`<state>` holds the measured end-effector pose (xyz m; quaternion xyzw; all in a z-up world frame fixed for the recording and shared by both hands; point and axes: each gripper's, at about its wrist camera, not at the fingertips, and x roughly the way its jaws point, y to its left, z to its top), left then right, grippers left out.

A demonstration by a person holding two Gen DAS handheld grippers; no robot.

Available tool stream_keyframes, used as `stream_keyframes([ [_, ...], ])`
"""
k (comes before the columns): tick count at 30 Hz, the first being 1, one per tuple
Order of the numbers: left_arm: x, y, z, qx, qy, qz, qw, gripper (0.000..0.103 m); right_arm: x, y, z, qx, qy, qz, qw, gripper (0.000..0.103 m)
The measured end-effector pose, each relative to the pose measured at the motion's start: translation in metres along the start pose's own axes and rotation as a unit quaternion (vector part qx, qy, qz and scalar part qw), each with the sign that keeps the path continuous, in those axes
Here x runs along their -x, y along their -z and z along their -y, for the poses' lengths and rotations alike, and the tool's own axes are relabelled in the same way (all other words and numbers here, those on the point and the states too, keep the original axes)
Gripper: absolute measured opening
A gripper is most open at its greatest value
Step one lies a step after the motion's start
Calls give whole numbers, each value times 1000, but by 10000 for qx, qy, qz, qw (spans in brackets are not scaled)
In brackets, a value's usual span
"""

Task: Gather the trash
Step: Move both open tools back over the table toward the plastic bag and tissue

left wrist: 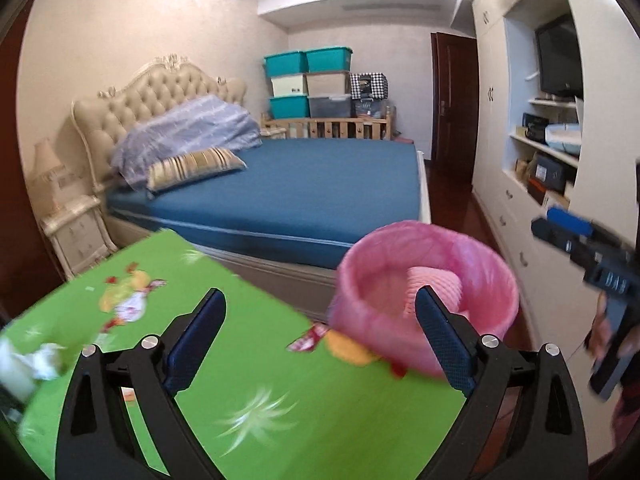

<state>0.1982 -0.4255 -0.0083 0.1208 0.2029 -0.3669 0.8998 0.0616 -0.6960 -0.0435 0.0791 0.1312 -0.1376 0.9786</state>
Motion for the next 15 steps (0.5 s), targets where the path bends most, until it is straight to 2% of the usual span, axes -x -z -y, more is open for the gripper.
stream_keyframes([
  [4, 33, 21, -12, -207, -198, -39, 9996, 89, 13, 0, -29, 182, -18, 43, 9998, 81],
  [10, 80, 60, -57, 149, -518, -281, 9982, 89, 24, 1, -73, 143, -374, 79, 9992, 81],
  [15, 125, 91, -95, 364, -1015, -311, 9937, 89, 24, 11, -122, 143, -814, -54, 9966, 81],
])
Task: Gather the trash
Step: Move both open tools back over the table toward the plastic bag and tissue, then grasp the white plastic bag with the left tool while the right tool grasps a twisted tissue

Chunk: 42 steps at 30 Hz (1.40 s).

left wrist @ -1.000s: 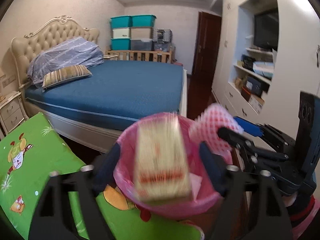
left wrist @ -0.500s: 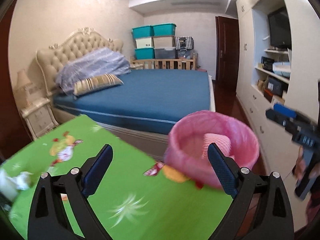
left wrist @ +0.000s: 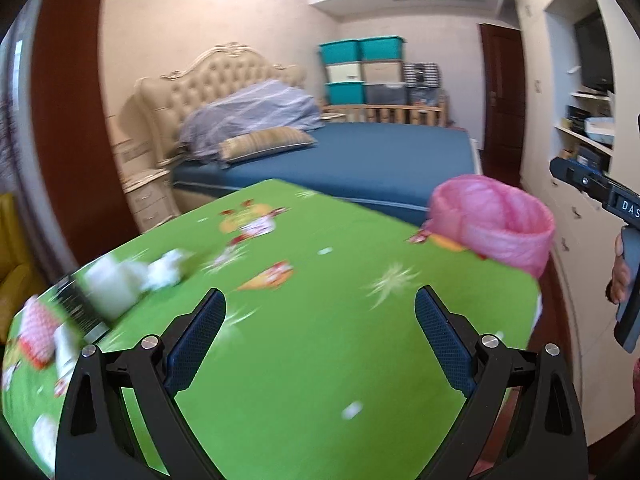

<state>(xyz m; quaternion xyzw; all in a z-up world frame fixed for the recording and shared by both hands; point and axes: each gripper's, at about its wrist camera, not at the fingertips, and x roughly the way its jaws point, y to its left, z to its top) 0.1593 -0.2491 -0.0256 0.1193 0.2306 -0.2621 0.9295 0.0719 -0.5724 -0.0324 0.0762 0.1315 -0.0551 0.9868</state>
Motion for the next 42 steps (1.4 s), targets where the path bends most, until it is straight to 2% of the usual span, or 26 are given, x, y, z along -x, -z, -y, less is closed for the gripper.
stream_keyframes([
  [9, 79, 56, -53, 1, -927, 250, 9954, 89, -26, 34, -110, 406, -919, -554, 9934, 81],
  [18, 123, 113, -124, 612, -1693, -73, 9836, 89, -30, 49, -192, 956, -1584, -900, 9786, 81],
  [26, 118, 135, -169, 1318, -1799, -496, 9735, 89, -33, 56, -237, 1273, -1943, -1101, 9664, 81],
  [33, 84, 126, -182, 1433, -1605, -1010, 9714, 89, -35, 52, -261, 1473, -2120, -1102, 9598, 81],
  [36, 73, 121, -183, 1445, -1546, -1095, 9712, 89, -46, 46, -268, 1479, -2175, -1104, 9585, 81],
  [37, 70, 119, -183, 1425, -1542, -1095, 9716, 87, -52, 44, -269, 1464, -2164, -1122, 9587, 81],
  [38, 68, 118, -183, 1386, -1506, -1078, 9729, 71, -59, 42, -272, 1458, -2143, -1149, 9590, 81],
  [39, 65, 116, -183, 1359, -1410, -1134, 9741, 61, -66, 41, -274, 1456, -2129, -1171, 9590, 81],
  [42, 67, 111, -183, 1249, -1380, -1008, 9773, 43, -93, 35, -283, 1407, -2094, -1254, 9595, 81],
])
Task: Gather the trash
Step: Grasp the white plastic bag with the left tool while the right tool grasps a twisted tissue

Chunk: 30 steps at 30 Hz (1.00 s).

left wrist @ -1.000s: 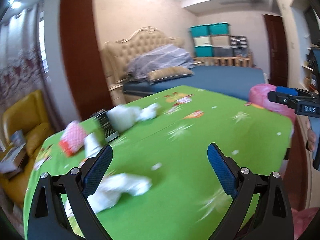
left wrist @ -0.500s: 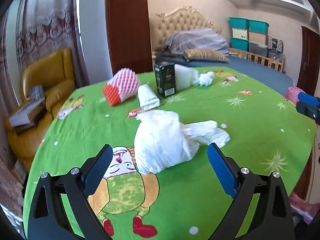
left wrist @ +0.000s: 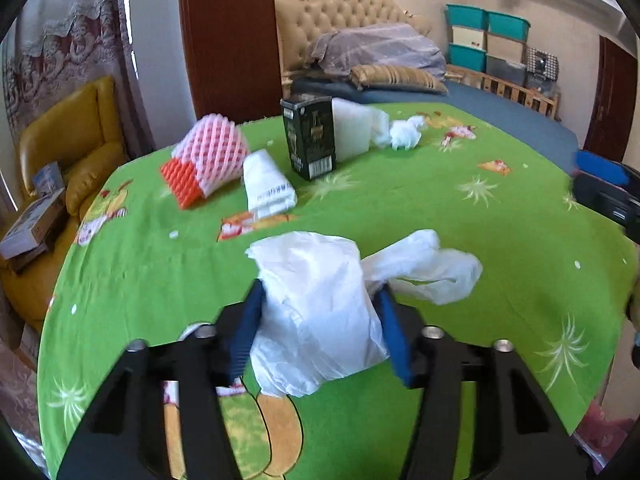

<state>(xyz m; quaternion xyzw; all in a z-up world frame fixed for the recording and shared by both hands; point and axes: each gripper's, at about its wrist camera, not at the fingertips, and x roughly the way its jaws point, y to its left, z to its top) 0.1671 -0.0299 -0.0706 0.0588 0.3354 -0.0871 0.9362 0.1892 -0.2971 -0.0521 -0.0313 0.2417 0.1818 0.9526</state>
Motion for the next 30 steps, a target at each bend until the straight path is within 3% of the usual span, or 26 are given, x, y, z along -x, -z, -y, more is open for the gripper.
stream_keyframes([
  [4, 9, -12, -1, -147, -235, 449, 9986, 39, -49, -17, 14, -218, 80, -210, 9995, 81],
  [14, -10, -30, -29, 410, -481, 732, 9953, 39, -169, -56, 26, -348, 255, -824, 9957, 81],
  [21, -1, -26, -39, 715, -514, 947, 9916, 39, -219, -71, 36, -425, 515, -1221, 9903, 73],
  [26, 2, -25, -32, 556, -564, 1038, 9914, 39, -233, -74, 43, -620, 527, -1336, 9877, 72],
  [29, 1, -26, -32, 543, -556, 1007, 9919, 39, -240, -70, 39, -571, 532, -1534, 9851, 65],
  [30, -1, -26, -33, 566, -542, 962, 9923, 39, -243, -69, 38, -567, 524, -1597, 9841, 56],
])
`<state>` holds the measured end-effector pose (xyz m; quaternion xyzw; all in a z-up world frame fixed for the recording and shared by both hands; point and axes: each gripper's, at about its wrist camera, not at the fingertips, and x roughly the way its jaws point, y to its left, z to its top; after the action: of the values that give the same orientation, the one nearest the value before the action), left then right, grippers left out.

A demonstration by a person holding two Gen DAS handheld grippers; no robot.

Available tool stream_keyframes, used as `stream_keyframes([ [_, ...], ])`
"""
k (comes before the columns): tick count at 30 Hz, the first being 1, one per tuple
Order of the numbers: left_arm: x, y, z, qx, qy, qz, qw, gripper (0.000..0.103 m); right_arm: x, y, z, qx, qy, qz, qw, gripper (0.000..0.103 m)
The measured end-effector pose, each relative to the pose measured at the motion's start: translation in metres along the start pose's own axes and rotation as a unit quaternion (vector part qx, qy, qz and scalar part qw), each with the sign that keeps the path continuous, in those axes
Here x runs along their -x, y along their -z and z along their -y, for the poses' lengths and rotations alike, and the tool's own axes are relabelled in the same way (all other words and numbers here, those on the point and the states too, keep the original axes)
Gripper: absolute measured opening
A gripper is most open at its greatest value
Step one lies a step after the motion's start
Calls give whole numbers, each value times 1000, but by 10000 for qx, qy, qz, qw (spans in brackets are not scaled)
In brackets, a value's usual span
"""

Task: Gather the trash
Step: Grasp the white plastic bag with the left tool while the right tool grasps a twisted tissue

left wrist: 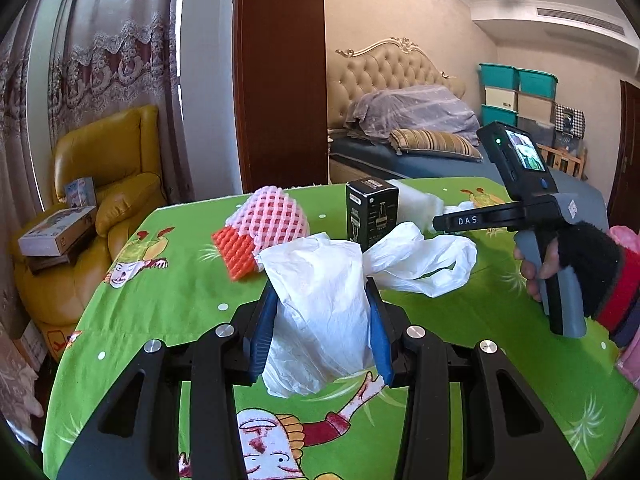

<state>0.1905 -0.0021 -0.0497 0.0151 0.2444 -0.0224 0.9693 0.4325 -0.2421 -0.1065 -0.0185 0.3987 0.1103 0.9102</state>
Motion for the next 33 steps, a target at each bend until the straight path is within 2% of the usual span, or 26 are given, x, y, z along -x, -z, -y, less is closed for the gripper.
stream_keyframes([
  [1, -1, 0, -1, 13, 12, -34, 10000, 39, -1, 1, -1, 16, -5, -48, 10000, 47],
  [4, -3, 0, -2, 41, 21, -72, 10000, 39, 0, 1, -5, 80, 49, -57, 9999, 32],
  [7, -2, 1, 0, 21, 17, -47, 10000, 39, 12, 3, -12, 239, 73, 172, 9995, 27],
  [11, -3, 0, -1, 6, 28, -80, 10000, 39, 29, 5, -24, 464, 236, 460, 9976, 25],
  [14, -5, 0, -3, 39, 36, -101, 9999, 39, 38, 13, -22, 310, 199, 511, 9980, 25],
  [21, -4, 0, -4, 45, 41, -97, 9999, 39, 91, 51, -21, -47, 165, 927, 9955, 25],
  [24, -4, -1, -4, 56, 27, -77, 10000, 39, 114, 68, -17, -267, -14, 1070, 9939, 25],
  [33, -4, 1, -2, 12, -31, -84, 10000, 39, 154, 113, -31, -74, -127, 1210, 9925, 25],
])
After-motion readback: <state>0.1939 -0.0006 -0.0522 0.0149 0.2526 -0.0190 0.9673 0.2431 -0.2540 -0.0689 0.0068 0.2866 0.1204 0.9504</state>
